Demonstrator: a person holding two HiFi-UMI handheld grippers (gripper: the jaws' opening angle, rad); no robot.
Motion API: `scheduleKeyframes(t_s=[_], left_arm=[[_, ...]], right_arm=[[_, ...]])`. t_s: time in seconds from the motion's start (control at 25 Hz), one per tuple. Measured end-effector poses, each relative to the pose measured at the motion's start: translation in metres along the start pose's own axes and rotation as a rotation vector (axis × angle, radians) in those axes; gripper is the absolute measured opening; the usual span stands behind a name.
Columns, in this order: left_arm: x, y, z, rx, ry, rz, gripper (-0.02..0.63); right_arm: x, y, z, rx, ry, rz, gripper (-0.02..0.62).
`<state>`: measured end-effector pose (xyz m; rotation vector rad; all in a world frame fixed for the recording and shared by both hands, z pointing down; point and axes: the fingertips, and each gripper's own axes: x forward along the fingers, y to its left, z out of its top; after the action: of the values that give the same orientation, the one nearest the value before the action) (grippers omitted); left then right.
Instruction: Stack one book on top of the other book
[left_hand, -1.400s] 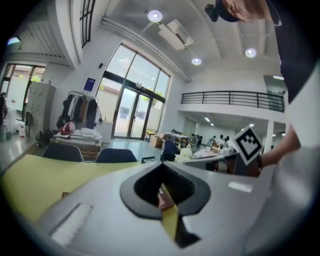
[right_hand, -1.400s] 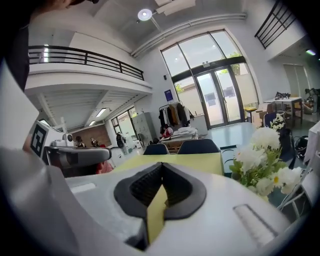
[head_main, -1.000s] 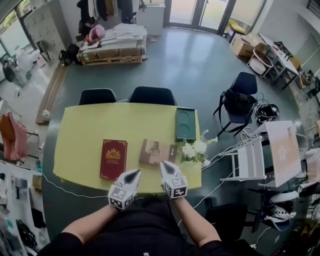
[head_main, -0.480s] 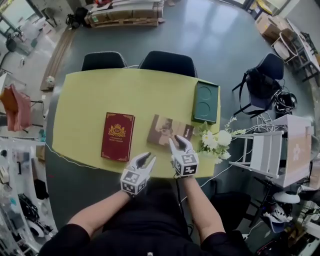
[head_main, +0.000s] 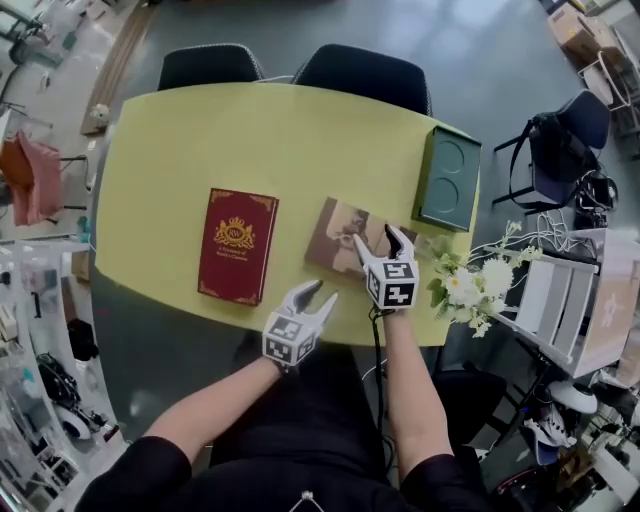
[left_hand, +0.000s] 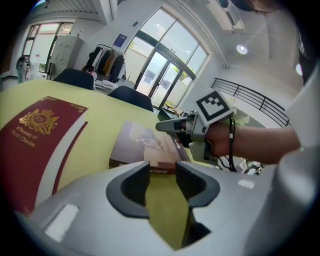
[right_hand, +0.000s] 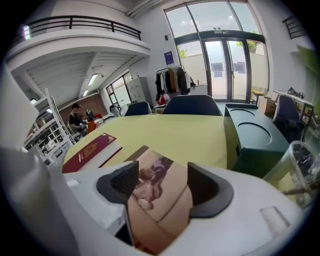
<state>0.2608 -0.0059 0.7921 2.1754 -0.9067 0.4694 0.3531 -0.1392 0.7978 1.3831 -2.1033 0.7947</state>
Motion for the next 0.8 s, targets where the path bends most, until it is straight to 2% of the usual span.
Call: scheduleKeyframes(t_s=[0.2, 0.48, 0.72, 0.8], left_arm=[[0.024, 0.015, -0.009, -0.035, 0.015, 0.002, 0.184], [0.048, 0.019, -0.009, -0.086, 0.011, -0.024, 0.193], [0.046, 0.040, 0.004, -0.136, -0.034, 0.013, 0.205], [0.044, 0.052, 0.015, -0.138, -0.066, 0.032, 0.207]], right_arm=[[0.022, -0.017, -0.006, -0.050, 0.081, -0.030, 0.371], [0.035, -0.028, -0.016, -0.118, 0.197, -0.062, 0.407], [0.029, -0.023, -0.028, -0.096, 0.329, -0.028, 0.407], [0.021, -0.018, -0.037, -0.051, 0.361, -0.012, 0.407]])
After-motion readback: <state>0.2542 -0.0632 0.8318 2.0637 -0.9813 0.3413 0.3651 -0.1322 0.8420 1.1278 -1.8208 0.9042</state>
